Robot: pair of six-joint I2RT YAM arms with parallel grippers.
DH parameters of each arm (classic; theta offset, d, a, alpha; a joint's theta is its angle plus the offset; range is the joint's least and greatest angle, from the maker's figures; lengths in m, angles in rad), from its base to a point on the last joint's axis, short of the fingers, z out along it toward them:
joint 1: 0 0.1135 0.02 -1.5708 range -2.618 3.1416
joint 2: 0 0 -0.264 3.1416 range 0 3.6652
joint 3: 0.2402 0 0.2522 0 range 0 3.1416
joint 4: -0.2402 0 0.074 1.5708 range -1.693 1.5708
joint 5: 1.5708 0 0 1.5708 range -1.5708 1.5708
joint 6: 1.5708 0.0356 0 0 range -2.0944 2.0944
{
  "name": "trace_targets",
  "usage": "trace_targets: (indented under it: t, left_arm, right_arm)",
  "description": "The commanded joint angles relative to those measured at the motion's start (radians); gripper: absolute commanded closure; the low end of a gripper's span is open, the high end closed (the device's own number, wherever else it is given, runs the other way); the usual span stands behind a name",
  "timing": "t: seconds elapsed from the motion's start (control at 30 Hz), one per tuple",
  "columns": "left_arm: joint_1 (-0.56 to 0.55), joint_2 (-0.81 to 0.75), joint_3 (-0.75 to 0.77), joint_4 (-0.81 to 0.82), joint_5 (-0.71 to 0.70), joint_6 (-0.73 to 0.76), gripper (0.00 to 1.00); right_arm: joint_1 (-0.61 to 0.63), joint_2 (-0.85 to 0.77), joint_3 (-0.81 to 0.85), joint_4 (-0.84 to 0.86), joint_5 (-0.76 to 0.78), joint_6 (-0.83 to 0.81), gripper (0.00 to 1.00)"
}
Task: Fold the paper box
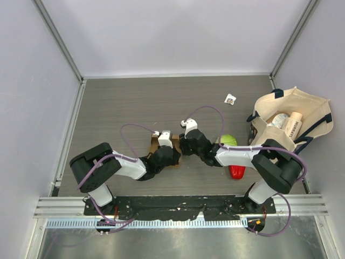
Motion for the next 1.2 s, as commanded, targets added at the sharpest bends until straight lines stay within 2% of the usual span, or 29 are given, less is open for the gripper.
trace_targets:
  t: [0.0, 0.13, 0.2, 0.4, 0.5, 0.67, 0.9, 1.0, 1.1, 1.17]
  left_arm:
    - [0.016, 0.002, -0.061, 0.026, 0.029, -0.003, 0.98]
    - [0.022, 0.007, -0.078, 0.057, 0.041, -0.012, 1.00]
    - [0.026, 0.007, -0.079, 0.058, 0.046, -0.011, 1.00]
    - [0.029, 0.025, -0.078, 0.069, 0.057, -0.017, 1.00]
    - [0.031, 0.027, -0.082, 0.073, 0.060, -0.021, 1.00]
    - [0.036, 0.007, -0.097, 0.075, 0.057, -0.018, 1.00]
    - [0.039, -0.013, -0.119, 0.080, 0.055, -0.005, 1.00]
    - [0.039, -0.036, -0.117, 0.074, 0.069, 0.018, 1.00]
    - [0.039, -0.076, -0.114, 0.041, 0.073, 0.040, 0.94]
    - [0.039, -0.139, -0.104, 0.000, 0.073, 0.064, 0.86]
  right_arm:
    - [0.006, 0.009, 0.035, 0.082, 0.002, -0.028, 0.68]
    - [0.025, 0.021, 0.061, 0.050, 0.009, -0.004, 0.79]
    - [0.035, 0.006, 0.087, -0.014, 0.032, 0.060, 0.84]
    - [0.038, -0.030, 0.188, -0.235, 0.089, 0.237, 0.85]
    - [0.040, -0.014, 0.224, -0.299, 0.081, 0.321, 0.84]
    - [0.045, 0.013, 0.218, -0.283, 0.020, 0.462, 0.79]
    - [0.043, -0.010, 0.163, -0.183, -0.069, 0.524, 0.71]
    - [0.042, -0.026, 0.144, -0.171, -0.038, 0.517, 0.69]
    - [0.040, -0.019, 0.147, -0.178, -0.023, 0.487, 0.69]
    - [0.040, -0.016, 0.152, -0.184, -0.014, 0.452, 0.69]
